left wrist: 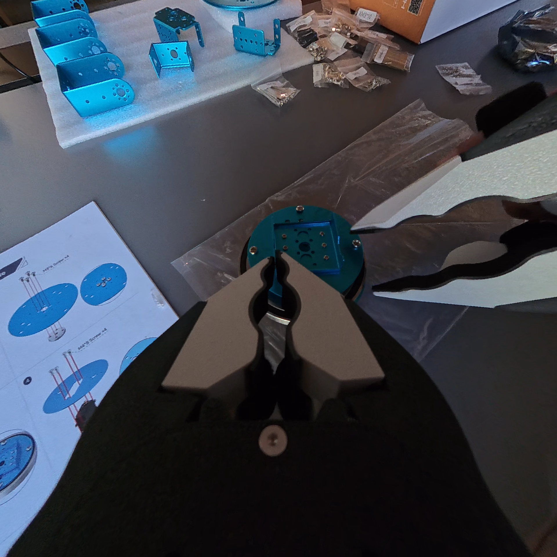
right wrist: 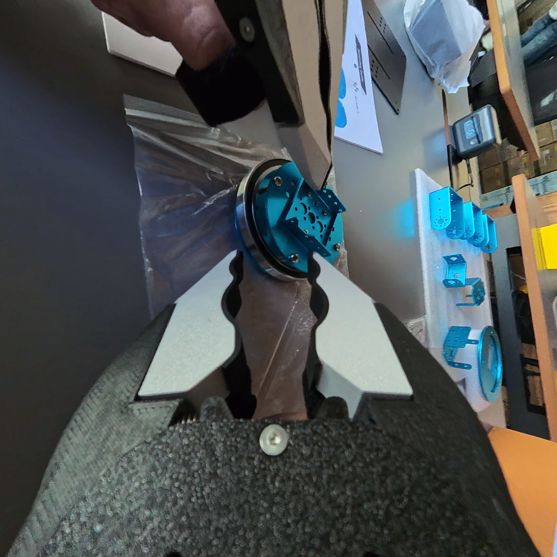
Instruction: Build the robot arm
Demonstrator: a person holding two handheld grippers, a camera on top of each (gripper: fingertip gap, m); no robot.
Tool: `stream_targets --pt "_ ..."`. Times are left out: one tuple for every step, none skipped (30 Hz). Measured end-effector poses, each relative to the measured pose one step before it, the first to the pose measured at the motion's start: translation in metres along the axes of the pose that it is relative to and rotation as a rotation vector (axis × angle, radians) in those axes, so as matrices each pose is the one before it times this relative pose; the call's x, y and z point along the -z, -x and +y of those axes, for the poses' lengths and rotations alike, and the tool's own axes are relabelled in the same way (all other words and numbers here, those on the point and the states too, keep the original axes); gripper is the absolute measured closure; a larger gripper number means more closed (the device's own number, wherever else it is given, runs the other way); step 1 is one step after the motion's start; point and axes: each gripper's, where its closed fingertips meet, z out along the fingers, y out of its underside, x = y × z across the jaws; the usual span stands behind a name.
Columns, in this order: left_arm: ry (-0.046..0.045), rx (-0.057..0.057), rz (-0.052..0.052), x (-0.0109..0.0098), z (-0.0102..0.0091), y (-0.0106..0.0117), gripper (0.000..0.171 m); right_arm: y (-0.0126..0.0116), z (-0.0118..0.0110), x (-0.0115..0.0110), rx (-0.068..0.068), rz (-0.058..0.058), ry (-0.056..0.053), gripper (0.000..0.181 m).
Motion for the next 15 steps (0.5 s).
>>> stream_targets --pt "0.00001 -0.0003 -0.0003 -0.00008 -0.00005 -0.00004 0.171 -0.00002 0.00140 -0.00012 -0.0173 -0.0114 0.0061 0.139" --pt "0.00019 -0.0003 0.0003 -0.00012 0.00005 -0.00012 0.171 0.00016 0.00182 -0.00033 -0.0104 -0.0112 0.0063 0.139" --pt "0.00048 0.0009 0.0013 -0.00011 0.00009 -0.00014 0.171 0.00018 0.00156 -0.00035 -0.0026 -0.0061 0.0032 0.139" --pt "-0.00070 0.0012 0.0012 0.00000 -0.00018 -0.00015 0.171 -0.00016 0.00090 -0.00028 0.0063 0.0026 0.0008 0.139" --pt "-0.00110 0.0010 0.0007 0.00006 -0.00018 -0.00006 0.171 0.00036 0.00008 -0.00025 0.0129 0.0047 -0.0010 0.139" --pt "-0.00141 -0.0004 -0.0006 0.00032 -0.00028 0.00012 0.171 -0.00022 -0.00008 -0.00027 0.0130 0.0104 0.0016 0.139" --pt "0.00049 -0.0006 -0.0009 0.00017 0.00004 0.00027 0.171 0.00028 -0.00080 -0.00027 0.0093 0.0059 -0.0009 0.139" --pt "-0.00147 0.0019 0.0013 0.00016 -0.00026 0.00009 0.171 0.00074 -0.00161 -0.00002 -0.0022 -0.0013 -0.0065 0.140" --pt "-0.00152 0.0017 0.0012 0.00016 -0.00027 0.00002 0.171 0.00063 -0.00169 0.00016 -0.0143 -0.0086 -0.0095 0.141" --pt "0.00076 0.0000 0.0010 -0.00009 0.00013 -0.00004 0.171 0.00031 -0.00166 0.00052 -0.0270 -0.0156 -0.0125 0.141" --pt "0.00013 0.0004 0.0009 -0.00019 0.00013 -0.00006 0.171 -0.00036 -0.00223 0.00123 -0.0424 -0.0208 -0.0216 0.143" --pt "0.00067 0.0000 0.0009 -0.00023 0.00015 -0.00012 0.171 -0.00145 -0.00146 0.00143 -0.0502 -0.0227 -0.0198 0.146" --pt "0.00112 -0.0003 0.0012 -0.00034 0.00024 -0.00015 0.171 -0.00254 -0.00039 0.00111 -0.0538 -0.0183 -0.0165 0.149" --pt "-0.00030 -0.0001 0.0003 -0.00021 0.00007 -0.00014 0.171 -0.00285 0.00079 0.00069 -0.0512 -0.0167 -0.0118 0.150" --pt "0.00008 -0.0010 0.0000 -0.00005 0.00009 0.00007 0.171 -0.00198 0.00099 0.00036 -0.0460 -0.0189 -0.0075 0.150"
